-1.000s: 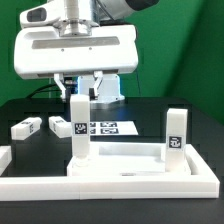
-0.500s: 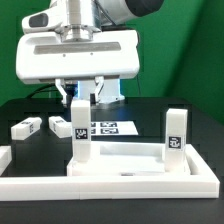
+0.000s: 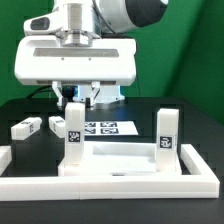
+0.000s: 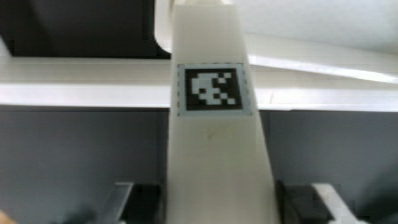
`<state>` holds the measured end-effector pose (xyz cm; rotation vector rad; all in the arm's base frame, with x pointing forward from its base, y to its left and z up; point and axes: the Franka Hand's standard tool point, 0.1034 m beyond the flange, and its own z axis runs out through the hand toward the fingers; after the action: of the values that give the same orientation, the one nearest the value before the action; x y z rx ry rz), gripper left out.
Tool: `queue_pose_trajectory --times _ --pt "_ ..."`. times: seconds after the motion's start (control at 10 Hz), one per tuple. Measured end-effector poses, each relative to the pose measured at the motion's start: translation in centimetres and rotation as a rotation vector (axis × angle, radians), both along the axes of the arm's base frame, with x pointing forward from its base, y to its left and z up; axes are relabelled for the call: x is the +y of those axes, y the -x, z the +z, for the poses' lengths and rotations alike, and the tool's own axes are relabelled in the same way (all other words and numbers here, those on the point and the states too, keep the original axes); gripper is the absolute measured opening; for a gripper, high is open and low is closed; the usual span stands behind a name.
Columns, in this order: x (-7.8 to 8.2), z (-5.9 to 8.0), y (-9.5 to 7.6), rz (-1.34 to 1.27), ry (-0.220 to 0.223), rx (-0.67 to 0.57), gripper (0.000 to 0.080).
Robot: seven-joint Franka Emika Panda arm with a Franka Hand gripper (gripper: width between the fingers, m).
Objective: Assemble desk
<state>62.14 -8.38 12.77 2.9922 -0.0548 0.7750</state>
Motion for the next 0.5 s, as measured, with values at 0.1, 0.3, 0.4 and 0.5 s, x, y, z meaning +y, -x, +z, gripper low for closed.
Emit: queue_pose_trajectory --times 0.1,0.3,0.4,0.5 --pt "-0.02 -0.02 -0.01 0.001 0.001 0.001 0.0385" --pt "-0.03 -0.08 0.02 0.000 0.001 0.002 0.0622" --pt "-0.04 -0.10 0.03 -0.001 0.001 0.002 0.0622" --pt "-0.04 -0.11 0.03 -0.001 0.000 0.002 0.0644"
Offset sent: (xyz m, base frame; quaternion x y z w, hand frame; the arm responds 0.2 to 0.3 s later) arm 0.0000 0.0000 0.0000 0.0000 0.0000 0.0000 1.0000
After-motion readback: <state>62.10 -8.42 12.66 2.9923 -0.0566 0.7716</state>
